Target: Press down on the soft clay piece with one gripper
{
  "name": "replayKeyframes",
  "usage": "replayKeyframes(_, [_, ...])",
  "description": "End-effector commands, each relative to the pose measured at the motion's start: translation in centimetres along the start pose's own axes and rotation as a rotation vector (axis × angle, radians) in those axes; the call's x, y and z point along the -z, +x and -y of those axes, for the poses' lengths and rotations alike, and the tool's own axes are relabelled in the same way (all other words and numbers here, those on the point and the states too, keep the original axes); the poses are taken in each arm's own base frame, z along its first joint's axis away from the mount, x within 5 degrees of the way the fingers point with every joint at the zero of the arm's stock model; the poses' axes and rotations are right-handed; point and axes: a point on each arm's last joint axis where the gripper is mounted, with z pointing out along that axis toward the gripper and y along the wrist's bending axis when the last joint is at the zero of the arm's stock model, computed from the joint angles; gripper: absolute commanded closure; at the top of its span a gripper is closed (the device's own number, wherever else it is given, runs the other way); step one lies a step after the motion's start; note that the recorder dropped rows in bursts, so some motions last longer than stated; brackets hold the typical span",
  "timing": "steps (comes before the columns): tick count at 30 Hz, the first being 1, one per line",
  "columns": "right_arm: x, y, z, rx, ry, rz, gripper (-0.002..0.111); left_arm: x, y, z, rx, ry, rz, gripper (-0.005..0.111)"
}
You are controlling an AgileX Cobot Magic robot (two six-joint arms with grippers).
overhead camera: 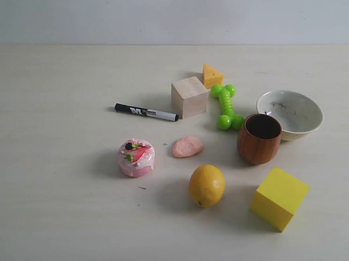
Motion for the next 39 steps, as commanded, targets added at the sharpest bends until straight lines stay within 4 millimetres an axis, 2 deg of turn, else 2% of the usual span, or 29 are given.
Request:
replayKeyframes(1, [0.0,0.1,0.0,0.006,0.006,0.004,0.108,0.1,-0.6,0.0,0.006,-0.003,0.058,0.107])
replayKeyframes(7, [0.0,0.1,0.0,0.006,0.006,0.004,0.108,0.5,-2.8,-0.4,0.013,-0.044,0.315,0.107])
replayKeyframes(10, [0.0,0.1,0.0,0.006,0.006,0.004,0.108,0.7,-3.4,-0.5,0.013,-0.054,0.379,0.107])
replayKeyframes(19, [0.0,0.1,0.0,0.006,0.006,0.004,0.108,0.7,-3.4,-0.5,0.015,-0.054,0.379,0.107])
replayKeyframes(27, [0.0,0.1,0.0,0.006,0.006,0.004,0.108,1.0,-3.9,-0.6,0.094,-0.043,0.422,0.107])
replayKeyframes(32, [0.0,0.1,0.0,0.006,0.006,0.004,0.108,2.6,-6.9,-0.5,0.118,-0.028,0.486,0.107])
replayKeyframes(39, [0.0,0.1,0.0,0.006,0.006,0.004,0.108,4.4,-12.4,-0.4,0.076,-0.009,0.427,0.107])
